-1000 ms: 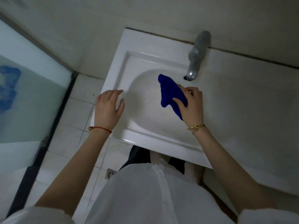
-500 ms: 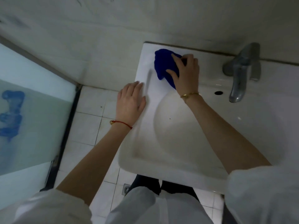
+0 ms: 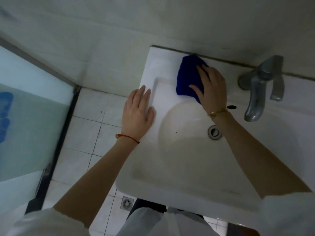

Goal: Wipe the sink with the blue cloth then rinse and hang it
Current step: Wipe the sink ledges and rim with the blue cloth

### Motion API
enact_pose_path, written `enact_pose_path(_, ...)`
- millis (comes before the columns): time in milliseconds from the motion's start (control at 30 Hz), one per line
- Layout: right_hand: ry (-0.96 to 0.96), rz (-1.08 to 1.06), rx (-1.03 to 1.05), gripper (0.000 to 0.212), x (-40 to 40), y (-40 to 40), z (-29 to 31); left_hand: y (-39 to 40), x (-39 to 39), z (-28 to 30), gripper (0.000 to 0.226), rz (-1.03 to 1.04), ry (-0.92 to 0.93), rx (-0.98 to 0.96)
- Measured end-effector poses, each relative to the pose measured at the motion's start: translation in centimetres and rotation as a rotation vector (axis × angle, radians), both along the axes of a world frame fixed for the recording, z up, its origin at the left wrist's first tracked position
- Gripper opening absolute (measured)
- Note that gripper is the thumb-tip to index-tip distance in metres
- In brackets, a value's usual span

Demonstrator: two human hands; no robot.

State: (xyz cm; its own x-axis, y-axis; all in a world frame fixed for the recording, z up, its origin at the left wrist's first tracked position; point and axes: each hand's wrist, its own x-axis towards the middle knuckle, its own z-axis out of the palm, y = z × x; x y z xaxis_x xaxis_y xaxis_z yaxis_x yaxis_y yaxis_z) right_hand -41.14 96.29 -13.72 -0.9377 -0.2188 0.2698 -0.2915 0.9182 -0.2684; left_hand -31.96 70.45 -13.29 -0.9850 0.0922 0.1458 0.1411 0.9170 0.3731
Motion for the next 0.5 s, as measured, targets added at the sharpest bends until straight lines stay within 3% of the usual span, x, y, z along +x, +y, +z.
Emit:
enact_pose_path(100, -0.022, -0.054, 0.004, 0.061, -0.4, -2.3, 0.2, 0.2, -0.1, 0.1, 0.052, 0.003, 0.006, -0.002)
enact_pose_path(267, -0.034, 0.112, 0.061, 0.062, -2.1, -8.0, 0.3, 0.2, -0.1, 0.2, 0.053, 0.016, 0.000, -0.033)
enact_pose_path(367, 0.016, 0.111, 0.066, 0.058, -1.5, -5.6, 0.0, 0.1, 0.1, 0.3, 0.053, 0.035, 0.017, -0.010)
enact_pose_path(500, 0.063, -0.089, 0.052, 0.059, 0.7, -0.7, -0.6, 0.2, 0.0, 0.2, 0.053, 0.035, 0.046, 0.025)
